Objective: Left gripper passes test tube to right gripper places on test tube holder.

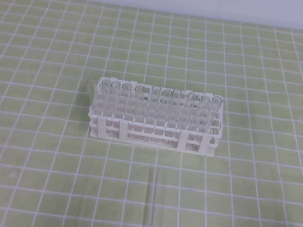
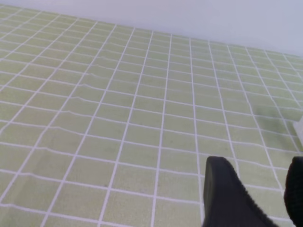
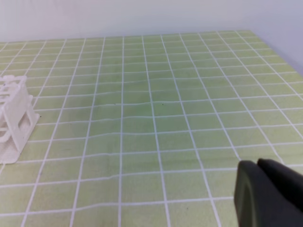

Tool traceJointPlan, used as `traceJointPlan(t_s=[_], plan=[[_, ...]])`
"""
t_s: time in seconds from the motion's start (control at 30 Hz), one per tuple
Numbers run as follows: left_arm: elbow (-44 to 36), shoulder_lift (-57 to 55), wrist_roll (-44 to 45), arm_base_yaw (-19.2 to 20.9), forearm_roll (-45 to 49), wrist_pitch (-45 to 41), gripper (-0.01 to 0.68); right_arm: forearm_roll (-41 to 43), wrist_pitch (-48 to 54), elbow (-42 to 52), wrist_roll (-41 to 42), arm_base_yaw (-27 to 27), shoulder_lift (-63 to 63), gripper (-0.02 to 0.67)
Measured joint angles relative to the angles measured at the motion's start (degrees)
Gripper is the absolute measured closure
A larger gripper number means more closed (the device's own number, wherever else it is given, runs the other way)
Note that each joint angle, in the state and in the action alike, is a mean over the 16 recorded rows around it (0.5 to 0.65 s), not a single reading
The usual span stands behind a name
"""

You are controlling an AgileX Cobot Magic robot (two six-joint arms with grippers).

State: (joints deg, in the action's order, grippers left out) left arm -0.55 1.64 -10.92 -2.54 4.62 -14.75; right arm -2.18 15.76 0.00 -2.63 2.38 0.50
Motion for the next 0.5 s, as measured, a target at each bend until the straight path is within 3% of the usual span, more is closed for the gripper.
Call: traceJointPlan(t_s=[0.5], plan=[[0.15, -0.55, -1.52, 0.01, -0.18, 0.06, 0.416, 0.00, 0.00, 0.00, 0.00, 0.00, 0.00, 0.666]])
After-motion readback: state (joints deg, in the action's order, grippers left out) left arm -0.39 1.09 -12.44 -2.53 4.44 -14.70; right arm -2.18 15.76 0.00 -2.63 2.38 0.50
